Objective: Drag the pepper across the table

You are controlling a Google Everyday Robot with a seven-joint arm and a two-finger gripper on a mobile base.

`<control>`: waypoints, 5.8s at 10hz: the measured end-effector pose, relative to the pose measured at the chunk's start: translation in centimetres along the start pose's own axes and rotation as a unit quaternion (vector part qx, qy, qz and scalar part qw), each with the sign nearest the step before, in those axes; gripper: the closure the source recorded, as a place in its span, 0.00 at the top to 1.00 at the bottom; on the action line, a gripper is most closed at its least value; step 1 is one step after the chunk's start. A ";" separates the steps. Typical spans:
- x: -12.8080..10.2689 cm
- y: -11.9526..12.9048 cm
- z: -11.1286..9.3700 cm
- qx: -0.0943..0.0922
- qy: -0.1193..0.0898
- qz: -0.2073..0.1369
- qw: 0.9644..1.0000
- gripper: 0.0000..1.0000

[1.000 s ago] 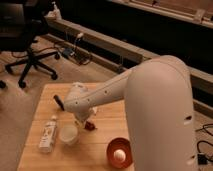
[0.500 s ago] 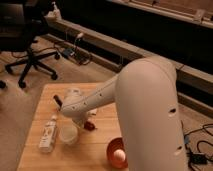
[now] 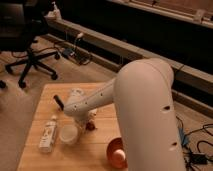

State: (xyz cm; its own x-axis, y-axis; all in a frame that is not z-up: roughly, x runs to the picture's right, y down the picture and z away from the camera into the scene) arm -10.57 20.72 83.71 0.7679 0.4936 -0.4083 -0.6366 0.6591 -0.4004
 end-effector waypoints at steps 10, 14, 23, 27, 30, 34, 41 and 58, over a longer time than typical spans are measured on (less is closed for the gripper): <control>-1.1 -0.9 0.8 -0.001 0.025 0.009 1.000 0.46; 0.2 -4.0 0.5 0.019 0.037 0.042 0.998 0.46; 1.9 -6.7 1.4 0.043 0.067 0.074 0.994 0.46; 2.6 -8.3 1.5 0.048 0.072 0.090 0.992 0.46; 3.1 -9.8 1.5 0.050 0.074 0.101 0.991 0.46; 4.2 -11.7 2.0 0.051 0.080 0.112 0.989 0.46; 6.0 -14.1 2.8 0.056 0.087 0.121 0.987 0.46; 9.2 -19.3 2.7 0.070 0.087 0.164 0.980 0.46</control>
State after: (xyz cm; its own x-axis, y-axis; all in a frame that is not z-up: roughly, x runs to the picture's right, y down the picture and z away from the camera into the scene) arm 8.91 14.08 89.90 0.4921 0.5963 -0.6342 -0.8217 0.5588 -0.1123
